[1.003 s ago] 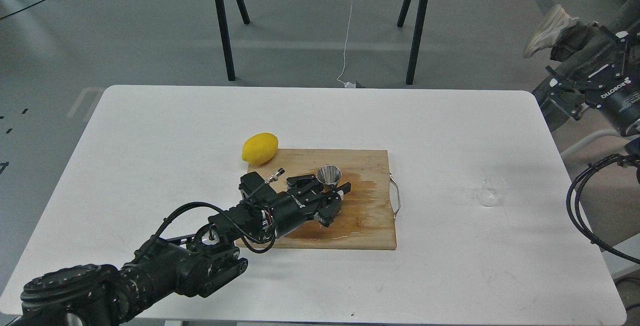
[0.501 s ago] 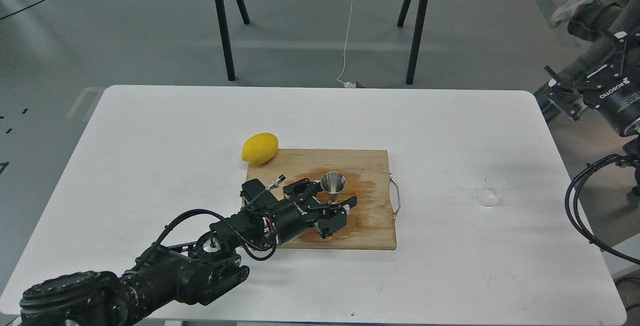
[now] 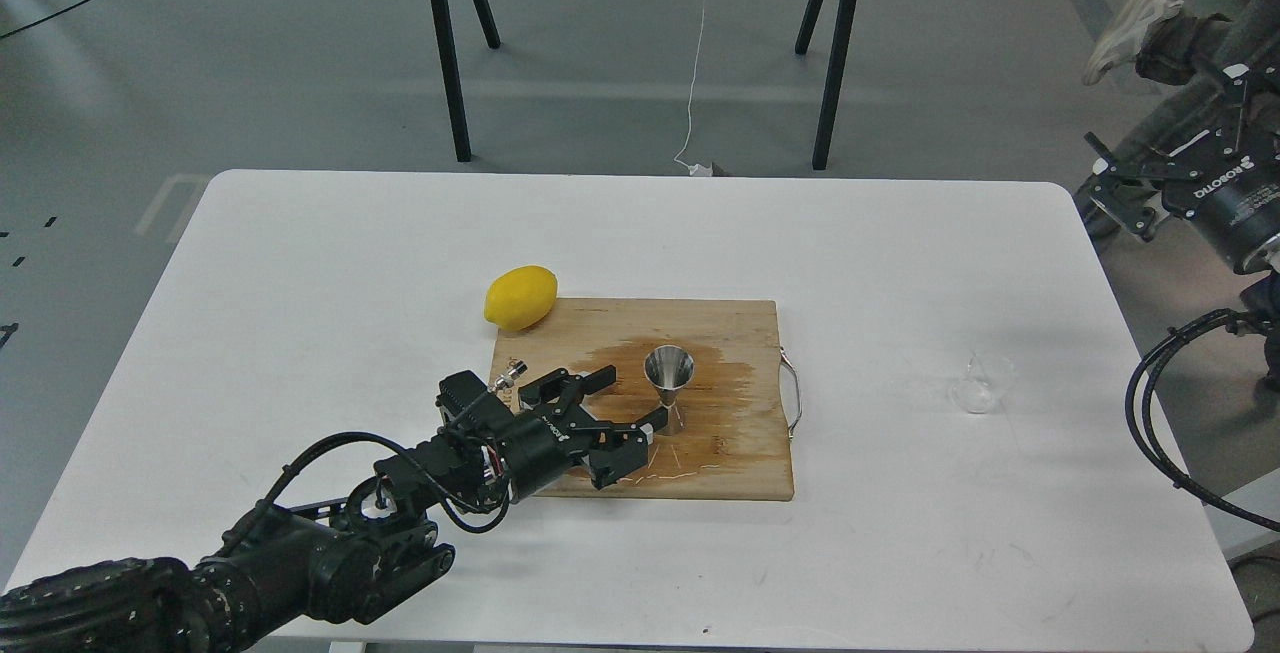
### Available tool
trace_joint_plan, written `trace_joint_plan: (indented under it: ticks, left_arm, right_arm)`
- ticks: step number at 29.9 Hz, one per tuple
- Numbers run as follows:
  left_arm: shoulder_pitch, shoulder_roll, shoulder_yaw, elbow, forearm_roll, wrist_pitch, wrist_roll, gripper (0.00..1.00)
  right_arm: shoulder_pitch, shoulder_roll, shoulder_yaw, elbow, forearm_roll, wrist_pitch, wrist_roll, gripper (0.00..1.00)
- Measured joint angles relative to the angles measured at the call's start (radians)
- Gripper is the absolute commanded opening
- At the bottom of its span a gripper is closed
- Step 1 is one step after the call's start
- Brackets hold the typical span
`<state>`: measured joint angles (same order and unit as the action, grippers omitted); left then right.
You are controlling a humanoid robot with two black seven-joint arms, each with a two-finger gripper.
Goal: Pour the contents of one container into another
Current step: 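Withdraw the left gripper from the jigger back to the table edge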
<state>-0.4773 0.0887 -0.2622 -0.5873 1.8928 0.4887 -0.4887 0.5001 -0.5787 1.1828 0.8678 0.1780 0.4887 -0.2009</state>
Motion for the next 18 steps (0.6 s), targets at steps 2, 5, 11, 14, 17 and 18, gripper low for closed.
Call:
trace_joint_plan:
  ticks: [2, 5, 11, 14, 17, 18]
  left_arm:
    - [0.003, 0.007, -0.001, -0.004, 0.0, 0.0, 0.0, 0.92]
    - [0.009, 0.028, -0.004, -0.017, 0.0, 0.0, 0.0, 0.92]
    - [0.005, 0.196, -0.015, -0.169, -0.084, 0.0, 0.0, 0.92]
    - [-0.031, 0.335, -0.029, -0.264, -0.237, 0.0, 0.0, 0.92]
    - [-0.076, 0.448, -0.047, -0.314, -0.419, -0.022, 0.0, 0.93]
    - [-0.091, 0.477, -0.06, -0.319, -0.488, -0.079, 0.0, 0.94]
  right_arm:
    - [0.0, 0.0, 0.0, 0.0, 0.0, 0.0, 0.0, 0.99]
    - [-0.001, 0.0, 0.0, 0.0, 0.0, 0.0, 0.0, 0.99]
    - [0.003, 0.001, 0.001, 0.0, 0.0, 0.0, 0.001, 0.99]
    - [0.012, 0.006, 0.001, -0.003, 0.0, 0.0, 0.003, 0.99]
    - [0.022, 0.01, -0.002, -0.006, 0.0, 0.0, 0.003, 0.99]
    - [0.03, 0.013, -0.008, -0.007, 0.0, 0.0, 0.003, 0.99]
